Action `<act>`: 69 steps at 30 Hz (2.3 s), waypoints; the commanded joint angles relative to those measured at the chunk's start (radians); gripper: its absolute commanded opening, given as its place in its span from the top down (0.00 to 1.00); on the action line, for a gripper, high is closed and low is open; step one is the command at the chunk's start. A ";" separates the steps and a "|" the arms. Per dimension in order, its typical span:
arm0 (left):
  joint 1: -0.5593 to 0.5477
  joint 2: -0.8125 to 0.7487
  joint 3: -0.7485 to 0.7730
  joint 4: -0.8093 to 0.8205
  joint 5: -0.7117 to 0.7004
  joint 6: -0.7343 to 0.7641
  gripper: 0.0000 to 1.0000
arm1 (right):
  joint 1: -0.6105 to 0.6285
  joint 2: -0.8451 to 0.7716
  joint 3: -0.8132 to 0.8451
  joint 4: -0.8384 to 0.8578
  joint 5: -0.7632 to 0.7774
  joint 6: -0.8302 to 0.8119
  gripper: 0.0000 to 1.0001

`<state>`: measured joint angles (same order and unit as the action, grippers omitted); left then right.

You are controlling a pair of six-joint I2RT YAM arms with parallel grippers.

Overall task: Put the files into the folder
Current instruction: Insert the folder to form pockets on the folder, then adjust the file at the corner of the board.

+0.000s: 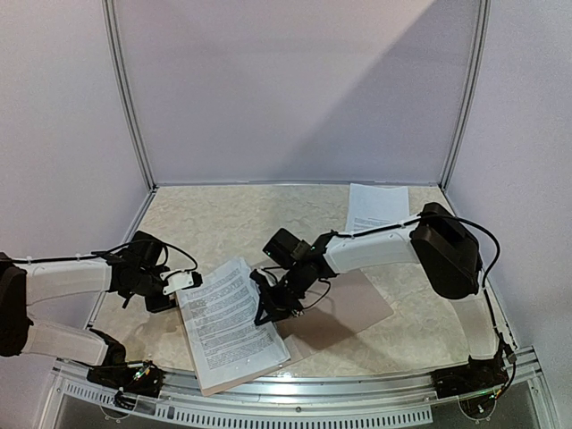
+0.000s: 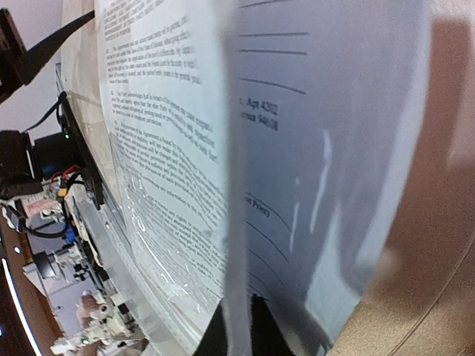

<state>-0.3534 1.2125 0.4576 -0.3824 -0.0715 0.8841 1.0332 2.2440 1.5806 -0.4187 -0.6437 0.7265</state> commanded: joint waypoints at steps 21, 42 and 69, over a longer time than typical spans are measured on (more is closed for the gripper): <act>0.011 0.013 0.274 -0.262 -0.049 -0.062 0.23 | -0.615 -0.395 0.017 -0.330 0.556 -0.416 0.37; -0.006 0.206 0.508 -0.343 0.036 -0.119 0.14 | -0.937 0.052 0.199 -0.175 0.638 -0.517 0.73; -0.076 0.177 0.459 -0.307 -0.018 -0.100 0.13 | -0.934 -0.325 -0.158 -0.408 0.853 -0.572 0.78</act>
<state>-0.4107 1.4078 0.9470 -0.6994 -0.0742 0.7769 0.0978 1.9347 1.4261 -0.8318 0.1204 0.1471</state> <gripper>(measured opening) 0.865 0.165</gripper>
